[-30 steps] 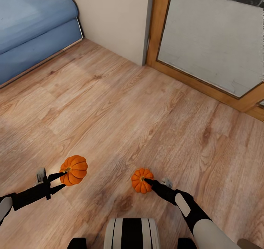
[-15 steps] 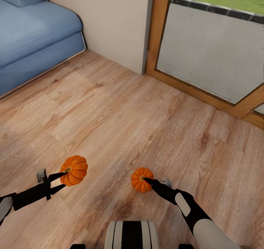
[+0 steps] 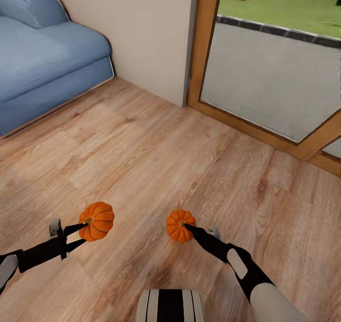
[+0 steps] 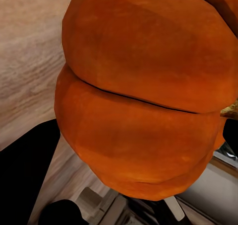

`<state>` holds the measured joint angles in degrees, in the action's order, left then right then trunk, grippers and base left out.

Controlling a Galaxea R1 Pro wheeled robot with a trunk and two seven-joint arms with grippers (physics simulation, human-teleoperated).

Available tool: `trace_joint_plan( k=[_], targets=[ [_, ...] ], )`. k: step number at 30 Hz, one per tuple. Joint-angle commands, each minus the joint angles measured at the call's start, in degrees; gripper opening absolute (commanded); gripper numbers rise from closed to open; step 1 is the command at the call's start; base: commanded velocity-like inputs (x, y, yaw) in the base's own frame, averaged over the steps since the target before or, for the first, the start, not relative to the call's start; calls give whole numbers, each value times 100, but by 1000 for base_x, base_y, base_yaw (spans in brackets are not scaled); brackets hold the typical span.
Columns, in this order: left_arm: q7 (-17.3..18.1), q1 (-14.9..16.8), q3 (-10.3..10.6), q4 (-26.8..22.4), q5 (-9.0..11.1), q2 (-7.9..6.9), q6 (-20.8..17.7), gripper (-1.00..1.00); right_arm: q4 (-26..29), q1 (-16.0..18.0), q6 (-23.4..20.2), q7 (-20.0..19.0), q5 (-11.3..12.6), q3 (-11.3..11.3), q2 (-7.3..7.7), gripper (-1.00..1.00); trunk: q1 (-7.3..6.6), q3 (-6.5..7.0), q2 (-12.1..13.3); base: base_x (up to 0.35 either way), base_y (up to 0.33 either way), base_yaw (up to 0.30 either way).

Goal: Place each of the two pumpkins and all three candles from the living room inside a cabinet in the living room (use any cabinet), then make sure every cabinet is closed, and position the cauldron so it is next to a table in the living room.

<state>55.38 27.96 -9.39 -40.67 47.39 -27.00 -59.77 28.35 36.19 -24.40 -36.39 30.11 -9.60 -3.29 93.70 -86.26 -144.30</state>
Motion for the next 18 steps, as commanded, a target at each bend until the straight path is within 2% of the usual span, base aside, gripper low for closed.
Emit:
trace_joint_plan(
  k=[1, 7, 18],
  targets=[
    [-18, -1, -1, -2, -10, 1, 8, -100, -5, -6, 21, -114, 26, -15, 5, -100, -2, 23, 2, 0, 0, 0],
    [-19, -1, -1, -2, -11, 2, 9, -100, -5, -18, 58, -535, 168, -40, 7, -100, -17, 156, 10, 0, 0, 0],
    [-19, -1, 7, -2, -10, 11, 18, -100, -5, -24, 82, -588, 184, -33, -5, -100, -46, 399, 24, 0, 0, 0]
  ],
)
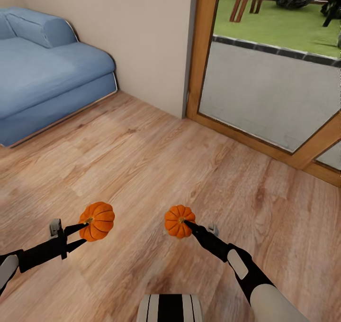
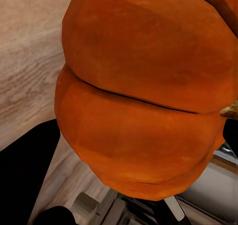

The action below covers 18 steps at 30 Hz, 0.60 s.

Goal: Place each of the two pumpkins and all three candles from the living room inside a cabinet in the living room (use any cabinet), then make sure every cabinet is closed, and position the cauldron so it is next to a table in the living room.

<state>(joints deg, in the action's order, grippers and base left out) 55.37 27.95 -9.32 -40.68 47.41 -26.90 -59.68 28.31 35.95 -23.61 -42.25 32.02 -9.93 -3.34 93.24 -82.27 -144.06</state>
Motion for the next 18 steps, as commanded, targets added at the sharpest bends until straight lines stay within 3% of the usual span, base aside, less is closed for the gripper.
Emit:
trace_joint_plan(
  k=[1, 18],
  targets=[
    [-18, 0, 0, -1, -12, 0, 9, -100, -1, 0, 1, 2, -6, -2, 0, -100, -2, 23, 2, 0, 0, 0],
    [-100, 1, 38, -1, -13, -2, -2, -100, -1, 0, 5, 12, 9, -4, -8, -100, -46, 399, 24, 0, 0, 0]
  ],
)
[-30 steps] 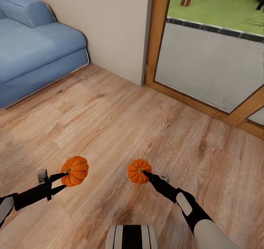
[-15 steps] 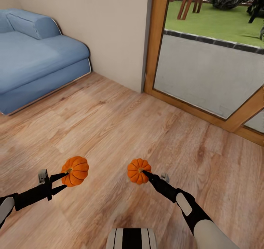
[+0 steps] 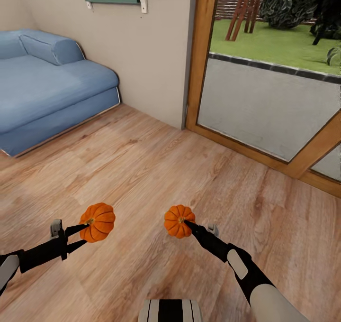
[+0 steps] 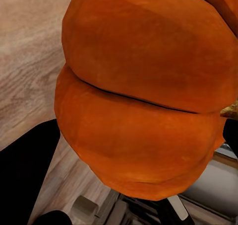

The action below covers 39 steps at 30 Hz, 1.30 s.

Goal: Place each of the two pumpkins and all three candles from the living room inside a cabinet in the living room (use any cabinet), then make sure every cabinet is closed, and position the cauldron so it is next to a table in the living room.

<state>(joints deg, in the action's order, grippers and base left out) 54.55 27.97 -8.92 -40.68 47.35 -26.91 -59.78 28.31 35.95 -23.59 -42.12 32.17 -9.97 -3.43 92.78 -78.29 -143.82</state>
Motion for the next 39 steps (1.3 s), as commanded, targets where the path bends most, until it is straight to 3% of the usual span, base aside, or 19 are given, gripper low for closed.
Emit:
trace_joint_plan(
  k=[1, 22, 28, 39],
  targets=[
    [-26, -1, 11, -1, -7, -3, 6, -100, -1, 0, 3, 0, -4, 0, 0, -100, -2, 23, 2, 0, 0, 0],
    [-49, 7, 40, -2, -8, -6, 2, -100, -10, 0, -20, 19, 10, -14, 8, -100, -56, 488, 30, 0, 0, 0],
    [-56, 7, 45, -1, -13, 12, 17, -100, -12, -36, -24, 97, 321, -168, 18, -100, -72, 621, 38, -54, 0, 0],
    [-64, 7, 52, -1, -188, 134, 36, -100, -2, -44, -708, 212, 296, -153, 96, -100, -100, 865, 52, -3, 0, 0]
  ],
)
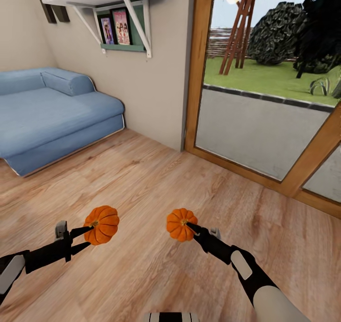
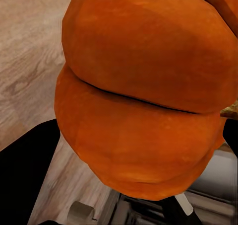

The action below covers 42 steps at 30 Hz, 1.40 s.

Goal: Place each of the two pumpkins and all three candles from the living room inside a cabinet in the living room (use any cabinet), then make sure every cabinet is closed, and position the cauldron so it is next to a table in the living room.

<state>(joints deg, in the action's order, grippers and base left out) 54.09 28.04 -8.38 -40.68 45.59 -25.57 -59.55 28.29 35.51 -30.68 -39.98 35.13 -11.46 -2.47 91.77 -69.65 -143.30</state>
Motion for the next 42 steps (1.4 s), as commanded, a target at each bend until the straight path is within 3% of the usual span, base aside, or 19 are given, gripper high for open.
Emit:
trace_joint_plan(
  k=[1, 6, 11, 20, 42],
  targets=[
    [-39, 0, 0, -1, -18, 20, 13, -100, 0, 1, -11, 34, -5, 8, -11, -100, -2, 23, 2, 0, 0, 0],
    [-459, 28, -5, -8, -63, 131, 8, -100, 1, 8, -48, 256, -10, 39, -49, -100, -54, 125, 86, 0, 0, 0],
    [-631, 47, -5, -10, -73, 240, 13, -100, 1, 6, -64, 281, 42, 38, -1, -100, -164, 215, 286, 0, 0, 0],
    [-1112, 77, -11, -10, -76, 262, 21, -100, 1, 0, -39, 253, 55, 45, -5, -100, -361, 377, 647, 0, 0, 0],
    [-1182, 88, -23, -18, -74, 259, 15, -100, 1, 0, 58, 219, 27, 56, -73, -100, -845, 772, 1530, 0, 0, 0]
  ],
)
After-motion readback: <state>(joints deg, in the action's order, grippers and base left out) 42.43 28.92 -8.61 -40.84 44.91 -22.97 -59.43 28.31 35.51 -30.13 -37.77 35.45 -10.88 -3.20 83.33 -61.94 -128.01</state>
